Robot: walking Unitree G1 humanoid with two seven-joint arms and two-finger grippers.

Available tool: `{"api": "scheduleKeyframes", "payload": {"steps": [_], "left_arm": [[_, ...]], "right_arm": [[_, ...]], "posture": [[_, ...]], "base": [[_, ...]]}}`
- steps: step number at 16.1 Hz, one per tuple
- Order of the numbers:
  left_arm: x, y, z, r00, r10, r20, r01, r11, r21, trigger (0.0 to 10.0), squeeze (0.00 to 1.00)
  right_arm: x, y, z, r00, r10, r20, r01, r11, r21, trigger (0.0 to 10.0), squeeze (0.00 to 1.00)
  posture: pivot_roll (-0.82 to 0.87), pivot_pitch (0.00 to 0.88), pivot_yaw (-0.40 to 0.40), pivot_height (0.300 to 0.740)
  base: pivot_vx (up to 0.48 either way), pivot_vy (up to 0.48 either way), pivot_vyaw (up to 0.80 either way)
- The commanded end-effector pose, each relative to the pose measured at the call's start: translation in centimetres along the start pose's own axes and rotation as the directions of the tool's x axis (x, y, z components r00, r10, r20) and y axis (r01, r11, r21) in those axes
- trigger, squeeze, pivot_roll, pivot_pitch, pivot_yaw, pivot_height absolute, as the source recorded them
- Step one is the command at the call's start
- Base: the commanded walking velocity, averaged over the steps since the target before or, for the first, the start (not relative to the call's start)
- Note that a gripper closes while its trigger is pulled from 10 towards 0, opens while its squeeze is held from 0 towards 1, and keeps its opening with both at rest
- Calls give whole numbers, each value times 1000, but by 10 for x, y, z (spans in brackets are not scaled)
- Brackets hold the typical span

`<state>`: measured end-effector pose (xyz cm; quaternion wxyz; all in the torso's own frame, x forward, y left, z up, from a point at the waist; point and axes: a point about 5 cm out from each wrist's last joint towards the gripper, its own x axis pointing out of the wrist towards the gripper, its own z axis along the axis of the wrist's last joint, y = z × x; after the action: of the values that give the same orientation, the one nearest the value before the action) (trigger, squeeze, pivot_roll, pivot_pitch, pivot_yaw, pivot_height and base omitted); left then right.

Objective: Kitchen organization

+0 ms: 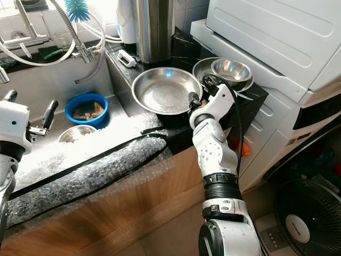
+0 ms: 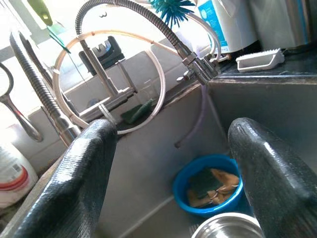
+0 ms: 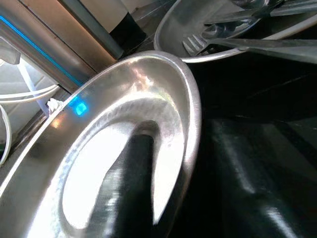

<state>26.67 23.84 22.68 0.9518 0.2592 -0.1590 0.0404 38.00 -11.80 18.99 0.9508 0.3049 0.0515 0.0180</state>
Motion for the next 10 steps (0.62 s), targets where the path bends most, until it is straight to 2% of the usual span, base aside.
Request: {"api": "scheduleKeyframes", "payload": {"steps": [1, 6, 10], "left_arm": [[2, -1, 2, 1000, -19, 11, 19, 999, 31, 10000, 0], [5, -6, 8, 998, -49, 47, 43, 991, 124, 10000, 0], [6, -5, 13, 997, -35, 69, 25, 989, 148, 10000, 0]], "right_arm": [[1, 0, -4, 1000, -9, -29, 9, 1000, 4, 0, 0], [2, 1, -5, 1000, -3, -28, 3, 1000, 11, 0, 0], [1, 1, -4, 1000, 8, 2, -8, 999, 36, 0, 0]], "posture": [[101, 82, -33, 740], [105, 77, -33, 740], [107, 75, -32, 740]], "base": [[0, 0, 0], [0, 0, 0], [0, 0, 0]]}}
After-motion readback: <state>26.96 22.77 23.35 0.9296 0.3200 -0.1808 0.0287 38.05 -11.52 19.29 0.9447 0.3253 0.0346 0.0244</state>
